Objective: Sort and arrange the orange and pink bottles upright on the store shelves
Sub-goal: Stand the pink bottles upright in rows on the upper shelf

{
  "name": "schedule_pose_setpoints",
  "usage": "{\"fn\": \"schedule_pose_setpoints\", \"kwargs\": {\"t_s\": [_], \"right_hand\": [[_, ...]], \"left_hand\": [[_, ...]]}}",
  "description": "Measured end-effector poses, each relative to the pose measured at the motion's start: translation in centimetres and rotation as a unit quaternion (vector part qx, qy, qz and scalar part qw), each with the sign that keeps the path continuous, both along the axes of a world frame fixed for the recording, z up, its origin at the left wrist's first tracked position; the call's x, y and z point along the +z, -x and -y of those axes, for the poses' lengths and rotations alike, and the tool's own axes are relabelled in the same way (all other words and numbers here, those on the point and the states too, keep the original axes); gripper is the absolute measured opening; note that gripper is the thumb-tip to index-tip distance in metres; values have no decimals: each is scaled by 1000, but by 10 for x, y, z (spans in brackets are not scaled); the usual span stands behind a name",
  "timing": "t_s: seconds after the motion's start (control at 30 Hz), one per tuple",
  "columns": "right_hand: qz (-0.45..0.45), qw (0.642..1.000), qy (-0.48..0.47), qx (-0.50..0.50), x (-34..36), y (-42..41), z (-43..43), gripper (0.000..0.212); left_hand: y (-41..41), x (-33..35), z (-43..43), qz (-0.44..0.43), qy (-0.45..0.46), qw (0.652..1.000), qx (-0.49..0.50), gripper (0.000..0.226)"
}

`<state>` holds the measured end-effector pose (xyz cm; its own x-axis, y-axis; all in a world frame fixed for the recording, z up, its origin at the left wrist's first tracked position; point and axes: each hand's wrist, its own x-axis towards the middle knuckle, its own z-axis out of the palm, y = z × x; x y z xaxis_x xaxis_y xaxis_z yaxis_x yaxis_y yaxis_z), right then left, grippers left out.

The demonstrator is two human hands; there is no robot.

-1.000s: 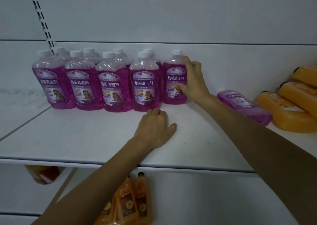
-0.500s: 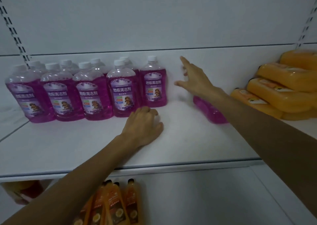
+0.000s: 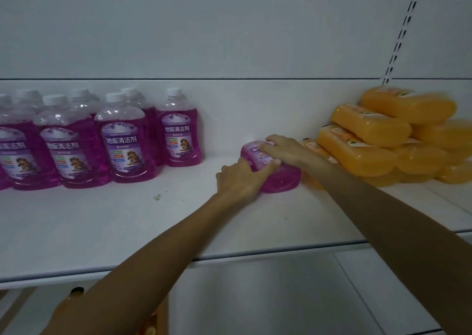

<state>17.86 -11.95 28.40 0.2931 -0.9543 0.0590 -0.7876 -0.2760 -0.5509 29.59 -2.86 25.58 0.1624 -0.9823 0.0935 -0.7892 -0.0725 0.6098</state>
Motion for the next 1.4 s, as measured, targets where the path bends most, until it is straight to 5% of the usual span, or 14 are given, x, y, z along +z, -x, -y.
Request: {"fn": "schedule_pose_setpoints", "kwargs": {"t_s": [0.07,0.27,0.43,0.7,0.97,1.07,1.2,1.4], "right_hand": [[2,999,-36,5,-1,-1,1,51],[86,996,-21,32,-3,-5,-1,49],[283,953,71,77,14,-16,-14,69],[283,933,172,143,12,-60,-50,66],[236,922,186,246,8,-106,-78,84],[237,917,216,236,3,-126,-82,82],[227,921,250,194,-2,-142,-77,81],[185,939,256,138,-3,-149,-65,84]], "left_hand": [[3,-2,2,-29,1,1000,-1,92],[-6,-7,-2,-204,55,976,-49,52],[-26,1,-16,-145,209,962,-102,77],[-80,-15,-43,-74,179,976,-104,125],[-138,-21,-70,-37,202,976,-77,126],[-159,-27,-77,35,190,981,-29,111],[-170,-30,-85,144,91,985,25,58],[-162,-23,-90,194,59,979,26,46]]}}
